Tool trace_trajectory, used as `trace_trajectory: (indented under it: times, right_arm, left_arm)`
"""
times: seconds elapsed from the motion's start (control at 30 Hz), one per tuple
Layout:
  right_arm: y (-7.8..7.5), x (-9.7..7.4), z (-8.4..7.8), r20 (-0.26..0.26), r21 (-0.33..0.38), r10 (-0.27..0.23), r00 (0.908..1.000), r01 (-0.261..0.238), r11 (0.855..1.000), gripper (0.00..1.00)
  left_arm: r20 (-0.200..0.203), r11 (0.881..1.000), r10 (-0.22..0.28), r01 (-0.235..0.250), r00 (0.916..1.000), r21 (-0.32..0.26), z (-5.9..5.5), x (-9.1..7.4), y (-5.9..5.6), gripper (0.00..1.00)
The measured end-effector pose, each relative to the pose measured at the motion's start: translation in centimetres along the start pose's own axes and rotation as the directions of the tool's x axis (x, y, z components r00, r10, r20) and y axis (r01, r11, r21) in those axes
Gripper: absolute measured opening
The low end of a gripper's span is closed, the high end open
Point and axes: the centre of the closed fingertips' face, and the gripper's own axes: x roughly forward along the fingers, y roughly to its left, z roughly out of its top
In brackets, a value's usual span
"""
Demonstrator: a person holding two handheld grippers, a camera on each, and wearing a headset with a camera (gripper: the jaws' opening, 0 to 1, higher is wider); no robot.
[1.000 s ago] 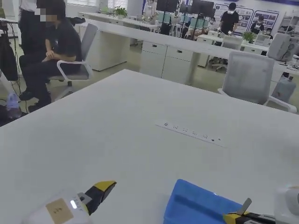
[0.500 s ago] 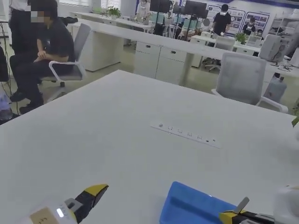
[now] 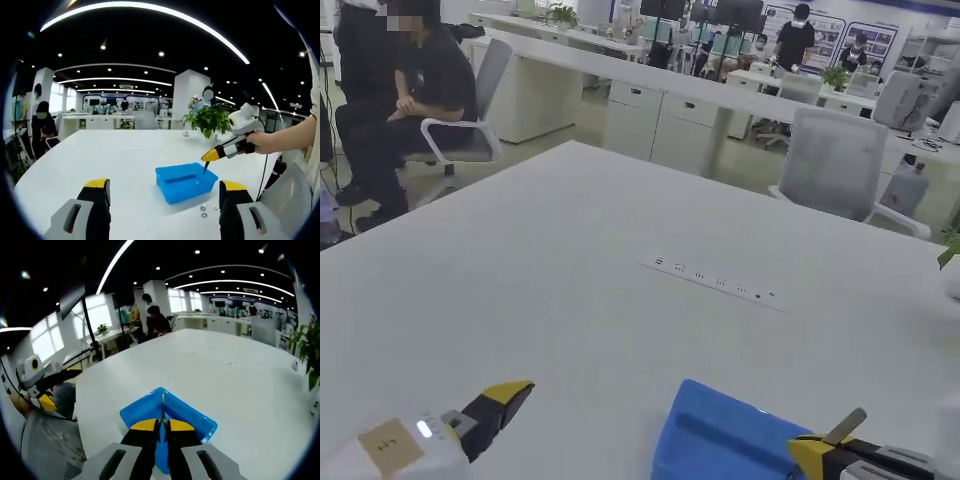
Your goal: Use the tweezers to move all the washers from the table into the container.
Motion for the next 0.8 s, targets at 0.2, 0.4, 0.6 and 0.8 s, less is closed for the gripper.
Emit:
trace_trajectory:
  times: [0.2,0.4,0.6,0.8]
  right_arm:
    - [1.1,-1.0,0.8,0.037,0.030,0.019,0.9991,-0.020,0.999,0.04]
    - [2.1,-1.4,-0.1,0.028,0.029,0.034,0.9990,-0.035,0.999,0.04]
    - [3.2,-1.6,-1.4,0.043,0.055,0.065,0.9969,-0.067,0.996,0.04]
    - [4.1,-1.6,-3.1,0.027,0.086,0.086,0.9959,-0.088,0.992,0.04]
  left_arm:
    - [0.003,0.999,-0.008,0.008,1.0000,-0.032,0.0,0.0,0.0,0.92]
    - [-0.006,1.000,-0.011,0.011,0.9999,-0.016,-0.1,0.1,-0.3,0.92]
    - [-0.022,1.000,-0.016,0.016,0.9996,-0.003,-0.3,0.2,-0.5,0.91]
    - [-0.038,1.000,-0.021,0.022,0.9991,0.018,-0.6,0.2,-0.6,0.89]
